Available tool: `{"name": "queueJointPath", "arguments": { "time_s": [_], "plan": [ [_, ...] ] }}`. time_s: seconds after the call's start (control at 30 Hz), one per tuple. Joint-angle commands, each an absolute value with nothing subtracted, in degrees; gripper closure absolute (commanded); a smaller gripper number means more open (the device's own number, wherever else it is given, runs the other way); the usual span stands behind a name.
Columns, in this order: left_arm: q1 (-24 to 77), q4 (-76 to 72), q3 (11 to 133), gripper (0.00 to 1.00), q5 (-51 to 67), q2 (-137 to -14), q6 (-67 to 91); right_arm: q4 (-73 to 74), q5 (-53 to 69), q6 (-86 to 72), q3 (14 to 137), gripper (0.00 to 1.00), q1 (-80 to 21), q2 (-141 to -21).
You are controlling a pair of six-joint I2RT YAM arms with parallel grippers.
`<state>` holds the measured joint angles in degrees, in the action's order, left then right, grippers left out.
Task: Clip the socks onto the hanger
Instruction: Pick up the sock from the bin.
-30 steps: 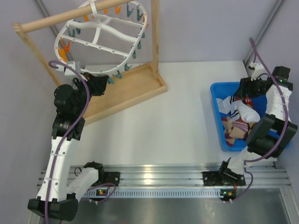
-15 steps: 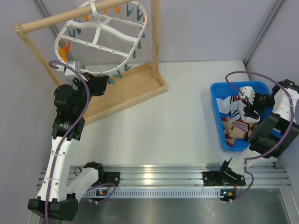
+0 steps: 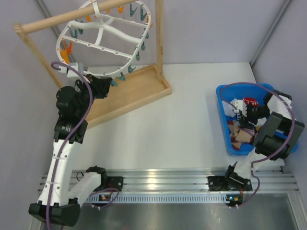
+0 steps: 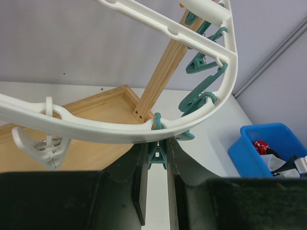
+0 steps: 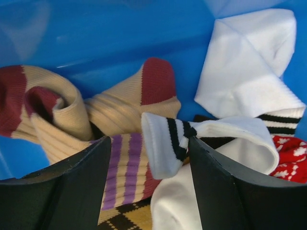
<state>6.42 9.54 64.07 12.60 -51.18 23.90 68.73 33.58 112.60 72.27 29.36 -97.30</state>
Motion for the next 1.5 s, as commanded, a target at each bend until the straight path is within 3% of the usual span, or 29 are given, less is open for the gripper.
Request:
{"name": "queueJointPath", "arguments": {
  "time_s": [0.0,0.1,0.33,0.43,0.5,0.9,1.17,1.3,1.47],
  "plan": [
    [6.2,8.4,64.1,1.0,13.4,-51.5,24.0,62.6,34.0,157.5,71.7,0.35,28.0,-95.6],
    [6.2,8.4,64.1,1.0,13.4,-51.4,24.0,61.5,33.8,157.3,71.6,0.39,27.6,-95.8],
    [6.3,8.0,63.7,1.0,13.3,-51.8,24.5,61.6,32.3,155.3,72.5,0.61,27.3,-96.8],
    [6.2,8.0,63.6,1.0,13.3,-51.9,24.6,61.1,34.0,153.7,72.8,0.76,27.2,-96.9],
    [6.2,8.1,63.6,1.0,13.3,-51.9,24.5,61.3,35.2,152.5,72.9,1.0,26.6,-96.9],
    [6.3,7.8,63.9,1.0,13.4,-51.9,24.5,59.6,47.8,108.0,84.6,1.0,24.3,-95.7],
    [6.2,7.3,64.4,1.0,14.4,-52.1,24.4,53.1,58.9,70.2,92.5,1.0,26.7,-86.4],
    [6.2,6.7,64.1,1.0,14.9,-51.9,24.6,35.5,64.7,38.1,91.2,1.0,25.8,-80.6],
    [6.2,6.0,64.8,1.0,15.5,-52.1,24.6,10.2,63.0,9.5,86.4,1.0,19.4,-74.5]
  ]
}}
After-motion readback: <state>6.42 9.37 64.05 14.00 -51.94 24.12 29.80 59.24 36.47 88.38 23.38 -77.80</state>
